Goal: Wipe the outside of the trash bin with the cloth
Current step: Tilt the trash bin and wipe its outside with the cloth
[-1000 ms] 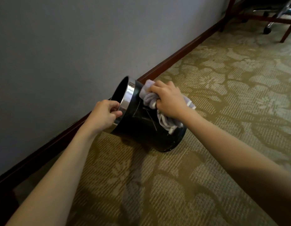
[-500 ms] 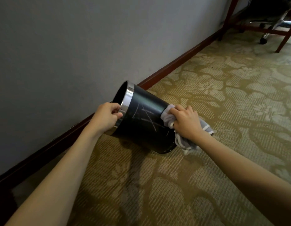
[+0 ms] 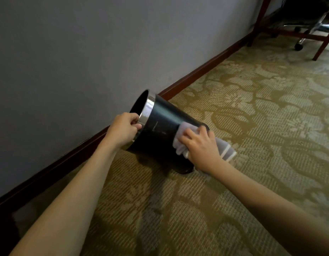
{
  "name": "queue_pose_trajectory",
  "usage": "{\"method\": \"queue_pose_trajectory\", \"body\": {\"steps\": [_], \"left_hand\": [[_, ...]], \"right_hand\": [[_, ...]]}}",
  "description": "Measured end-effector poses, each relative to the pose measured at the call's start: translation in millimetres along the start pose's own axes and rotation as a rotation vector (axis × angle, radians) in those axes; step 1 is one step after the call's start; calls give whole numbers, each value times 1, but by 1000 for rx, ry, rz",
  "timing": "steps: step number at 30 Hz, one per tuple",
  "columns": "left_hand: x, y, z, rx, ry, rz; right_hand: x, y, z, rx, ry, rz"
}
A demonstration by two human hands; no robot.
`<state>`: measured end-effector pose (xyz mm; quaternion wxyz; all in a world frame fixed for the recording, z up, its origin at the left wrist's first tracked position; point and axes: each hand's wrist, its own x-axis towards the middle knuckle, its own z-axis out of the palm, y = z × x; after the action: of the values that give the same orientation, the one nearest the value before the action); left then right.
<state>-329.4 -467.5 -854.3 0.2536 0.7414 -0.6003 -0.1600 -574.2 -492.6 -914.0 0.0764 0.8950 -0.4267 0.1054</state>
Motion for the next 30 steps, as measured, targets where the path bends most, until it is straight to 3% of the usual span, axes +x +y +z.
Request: {"method": "queue_pose_trajectory", "body": {"steps": [4, 8, 11, 14, 17, 20, 24, 26, 30], "left_hand": [[-2, -5, -3, -37, -25, -30], [-4, 12, 3, -35, -23, -5], [-4, 24, 7, -28, -15, 7], [-7, 39, 13, 30, -13, 59], [-7, 50, 17, 84, -10, 78], [-7, 50, 18, 86, -14, 76], [-7, 51, 15, 73, -26, 74], [-6, 51, 13, 54, -24, 68], [-6, 51, 13, 30, -14, 39]], "right_hand": [[-38, 26, 24, -139, -176, 72], [-30, 34, 20, -108, -188, 151], [-15, 29, 8, 68, -68, 199], [14, 4, -19, 179, 173, 114], [34, -15, -37, 112, 336, 68], [29, -15, -32, 22, 390, 38], [2, 0, -8, -87, 465, -193], [-18, 12, 11, -101, 289, -147], [-54, 44, 40, -123, -142, 119]]}}
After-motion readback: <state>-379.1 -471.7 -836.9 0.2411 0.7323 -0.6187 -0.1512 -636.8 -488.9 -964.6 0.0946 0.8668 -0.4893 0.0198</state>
